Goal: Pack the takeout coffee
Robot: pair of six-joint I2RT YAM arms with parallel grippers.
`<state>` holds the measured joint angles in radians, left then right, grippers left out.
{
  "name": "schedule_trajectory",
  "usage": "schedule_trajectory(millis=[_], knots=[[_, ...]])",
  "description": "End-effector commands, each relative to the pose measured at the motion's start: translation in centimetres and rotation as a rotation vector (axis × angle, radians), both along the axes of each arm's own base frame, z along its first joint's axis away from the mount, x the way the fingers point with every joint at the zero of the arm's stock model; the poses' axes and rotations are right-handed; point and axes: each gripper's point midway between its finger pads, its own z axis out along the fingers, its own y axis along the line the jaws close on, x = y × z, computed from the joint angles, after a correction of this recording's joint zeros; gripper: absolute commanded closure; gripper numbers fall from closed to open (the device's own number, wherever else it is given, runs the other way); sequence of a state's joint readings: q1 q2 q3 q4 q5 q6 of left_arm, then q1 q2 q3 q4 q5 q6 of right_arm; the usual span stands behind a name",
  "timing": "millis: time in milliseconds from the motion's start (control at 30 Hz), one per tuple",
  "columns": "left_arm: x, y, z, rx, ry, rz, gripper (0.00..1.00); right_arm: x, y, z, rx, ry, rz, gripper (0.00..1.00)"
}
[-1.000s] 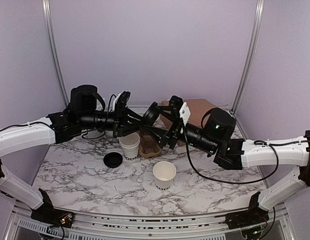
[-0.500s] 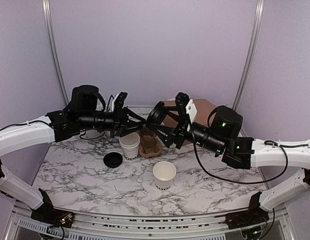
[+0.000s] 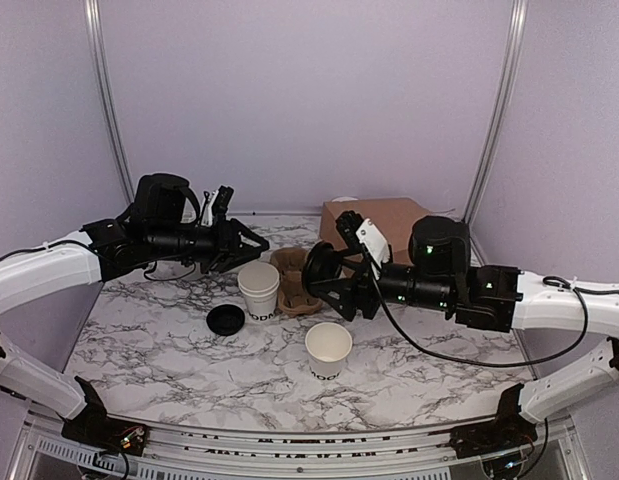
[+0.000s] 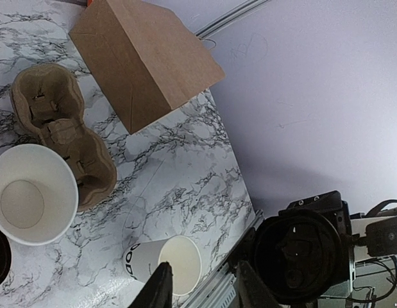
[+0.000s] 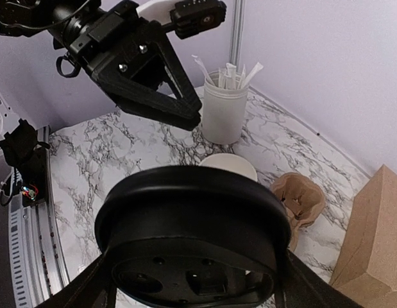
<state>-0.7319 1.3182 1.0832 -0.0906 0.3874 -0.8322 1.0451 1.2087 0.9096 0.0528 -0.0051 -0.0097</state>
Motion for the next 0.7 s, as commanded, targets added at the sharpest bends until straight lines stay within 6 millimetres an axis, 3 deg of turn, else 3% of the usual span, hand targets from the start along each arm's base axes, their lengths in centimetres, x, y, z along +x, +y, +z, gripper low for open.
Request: schedule_trajectory(millis=[0,400,667], knots=[[-0.1,1.0,-0.4,0.054,-0.042,0.005,0.64,-0.4,-0.7,-1.5,-0.087,0.120,-0.019,0.21],[-0.7,1.8,-1.1,0.076,-0.067,0.002,0.65,-0.8,-1.9,-6.4,-0.327,0.305,-0.047,0.21],[-1.2,2.3,-1.7,0.084,-0.066,0.003,0.65,-0.4,-2.6,-8.0,-0.440,0.361,-0.080,0.21]])
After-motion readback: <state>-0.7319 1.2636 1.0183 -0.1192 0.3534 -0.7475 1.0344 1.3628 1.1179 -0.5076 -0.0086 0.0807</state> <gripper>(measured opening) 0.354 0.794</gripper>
